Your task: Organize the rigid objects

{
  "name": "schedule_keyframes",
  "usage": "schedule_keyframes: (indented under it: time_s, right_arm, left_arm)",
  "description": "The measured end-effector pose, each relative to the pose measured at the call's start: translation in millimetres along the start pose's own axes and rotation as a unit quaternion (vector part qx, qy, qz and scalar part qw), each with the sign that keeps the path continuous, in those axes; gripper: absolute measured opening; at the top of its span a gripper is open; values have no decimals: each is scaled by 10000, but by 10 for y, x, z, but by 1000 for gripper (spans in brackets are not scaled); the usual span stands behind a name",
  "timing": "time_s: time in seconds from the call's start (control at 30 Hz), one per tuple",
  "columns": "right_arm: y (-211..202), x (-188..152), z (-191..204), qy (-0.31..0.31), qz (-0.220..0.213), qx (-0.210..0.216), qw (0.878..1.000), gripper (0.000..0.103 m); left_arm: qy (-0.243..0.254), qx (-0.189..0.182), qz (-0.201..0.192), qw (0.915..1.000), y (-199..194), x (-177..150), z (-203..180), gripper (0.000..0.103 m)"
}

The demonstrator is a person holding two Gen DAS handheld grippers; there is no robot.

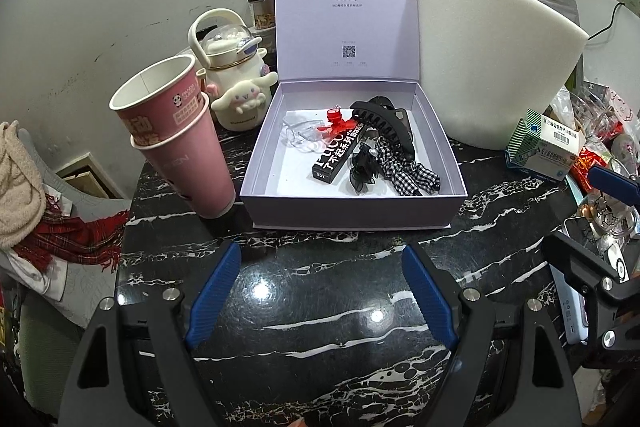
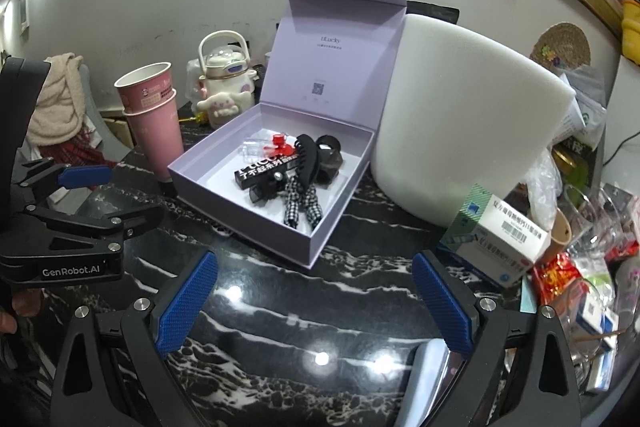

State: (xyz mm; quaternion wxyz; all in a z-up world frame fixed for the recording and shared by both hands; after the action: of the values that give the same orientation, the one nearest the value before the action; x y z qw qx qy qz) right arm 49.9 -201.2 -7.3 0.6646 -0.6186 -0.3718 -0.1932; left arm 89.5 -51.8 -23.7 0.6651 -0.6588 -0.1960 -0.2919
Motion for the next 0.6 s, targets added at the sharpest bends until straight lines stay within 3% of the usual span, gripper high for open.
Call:
schedule_keyframes:
  time_s: [0.6]
  right_arm:
    - [61,-31,51,-85,87,1,9999,99]
  left_arm:
    - [57,-5,7,10000,-1,3,-2,83]
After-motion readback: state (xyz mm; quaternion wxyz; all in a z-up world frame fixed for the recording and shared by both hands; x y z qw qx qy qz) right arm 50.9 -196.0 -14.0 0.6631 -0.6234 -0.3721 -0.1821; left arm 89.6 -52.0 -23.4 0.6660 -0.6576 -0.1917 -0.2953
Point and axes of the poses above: each gripper's, at about its wrist camera, not at the fingertips, and y roughly the way its jaws point, z to its left, x to its top, the point moved 7 cm from there along y, roughly the way its jaws point, and after that the axes turned 1 degree about x, right-handed, at the moved point
